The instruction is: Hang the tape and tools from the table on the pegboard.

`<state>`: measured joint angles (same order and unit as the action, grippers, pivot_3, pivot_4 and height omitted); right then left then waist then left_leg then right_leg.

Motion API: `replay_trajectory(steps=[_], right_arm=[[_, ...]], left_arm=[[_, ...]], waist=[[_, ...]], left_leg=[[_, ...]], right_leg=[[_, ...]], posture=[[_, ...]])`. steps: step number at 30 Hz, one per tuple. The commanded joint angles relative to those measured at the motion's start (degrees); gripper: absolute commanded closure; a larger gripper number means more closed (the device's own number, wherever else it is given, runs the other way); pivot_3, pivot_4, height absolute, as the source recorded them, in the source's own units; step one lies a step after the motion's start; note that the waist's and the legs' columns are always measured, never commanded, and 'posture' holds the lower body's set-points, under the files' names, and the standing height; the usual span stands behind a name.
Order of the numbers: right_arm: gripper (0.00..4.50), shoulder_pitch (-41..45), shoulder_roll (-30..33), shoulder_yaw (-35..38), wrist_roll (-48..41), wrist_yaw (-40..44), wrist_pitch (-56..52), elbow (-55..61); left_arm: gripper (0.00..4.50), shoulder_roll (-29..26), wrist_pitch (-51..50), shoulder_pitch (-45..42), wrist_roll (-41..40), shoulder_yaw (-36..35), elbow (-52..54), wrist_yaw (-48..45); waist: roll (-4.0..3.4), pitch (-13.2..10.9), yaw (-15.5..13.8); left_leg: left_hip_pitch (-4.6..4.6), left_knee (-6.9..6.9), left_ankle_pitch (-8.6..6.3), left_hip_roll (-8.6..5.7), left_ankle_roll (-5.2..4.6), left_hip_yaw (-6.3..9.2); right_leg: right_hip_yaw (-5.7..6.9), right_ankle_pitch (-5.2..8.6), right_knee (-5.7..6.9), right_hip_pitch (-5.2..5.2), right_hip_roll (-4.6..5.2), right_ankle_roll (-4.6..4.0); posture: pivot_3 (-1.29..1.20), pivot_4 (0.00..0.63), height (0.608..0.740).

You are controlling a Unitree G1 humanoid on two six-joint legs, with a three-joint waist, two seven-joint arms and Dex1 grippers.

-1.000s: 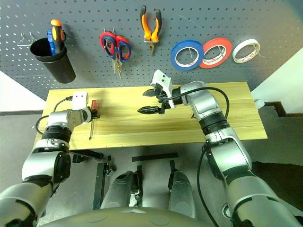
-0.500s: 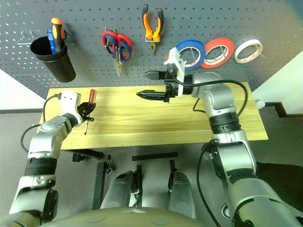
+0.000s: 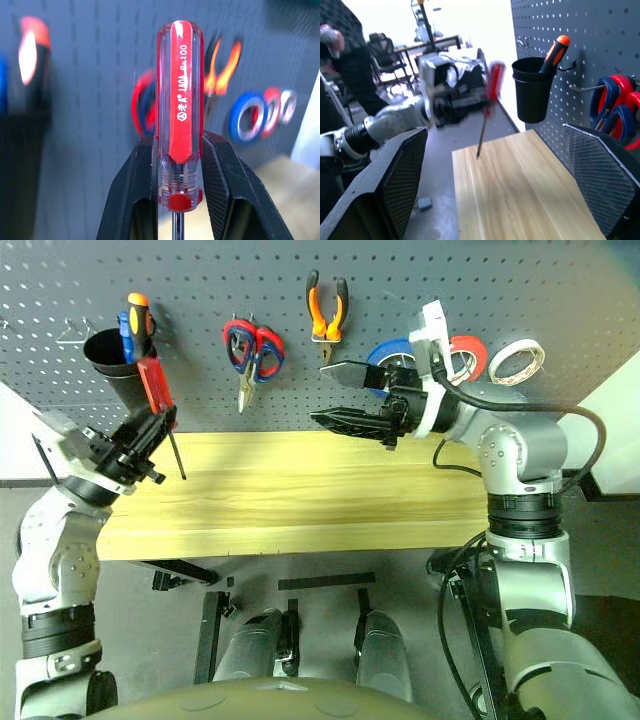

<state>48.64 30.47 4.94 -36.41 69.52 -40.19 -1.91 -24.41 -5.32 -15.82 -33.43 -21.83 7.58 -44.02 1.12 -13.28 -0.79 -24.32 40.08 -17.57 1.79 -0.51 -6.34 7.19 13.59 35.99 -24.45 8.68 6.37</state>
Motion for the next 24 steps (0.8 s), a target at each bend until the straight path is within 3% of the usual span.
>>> replay_trajectory(steps=[1,15,24], right_arm=[[0.0,4.12,1.75,1.72,-1.07,0.3,1.87,-0.16],[0.0,11.18,1.86,3.0,-1.59,-1.2,5.04,-6.76],[0.0,11.74,1.86,4.56,-3.42,-2.76,3.6,-6.92]], left_arm=[[3.66,-1.37,2.87,-3.77,-1.03,-1.81,-1.33,0.33],[3.66,-3.92,8.52,-23.98,-2.72,-3.93,-12.21,3.49],[3.66,-5.24,19.22,-33.38,5.02,-2.4,-28.07,4.45]], waist=[[0.0,0.18,0.04],[0.28,2.16,0.15],[0.23,2.53,0.26]], left_leg=[[0.01,0.0,0.0,0.0,0.0,0.0],[0.01,-0.02,0.01,0.0,0.0,0.01],[0.02,0.02,0.01,-0.02,0.01,0.0]], right_leg=[[0.0,0.0,0.01,0.0,0.0,0.0],[0.04,0.0,0.0,0.0,-0.04,0.0],[0.03,0.0,0.02,0.03,-0.04,0.0]], posture=[[0.06,0.108,0.74],[0.04,0.073,0.74],[0.03,0.077,0.74]])
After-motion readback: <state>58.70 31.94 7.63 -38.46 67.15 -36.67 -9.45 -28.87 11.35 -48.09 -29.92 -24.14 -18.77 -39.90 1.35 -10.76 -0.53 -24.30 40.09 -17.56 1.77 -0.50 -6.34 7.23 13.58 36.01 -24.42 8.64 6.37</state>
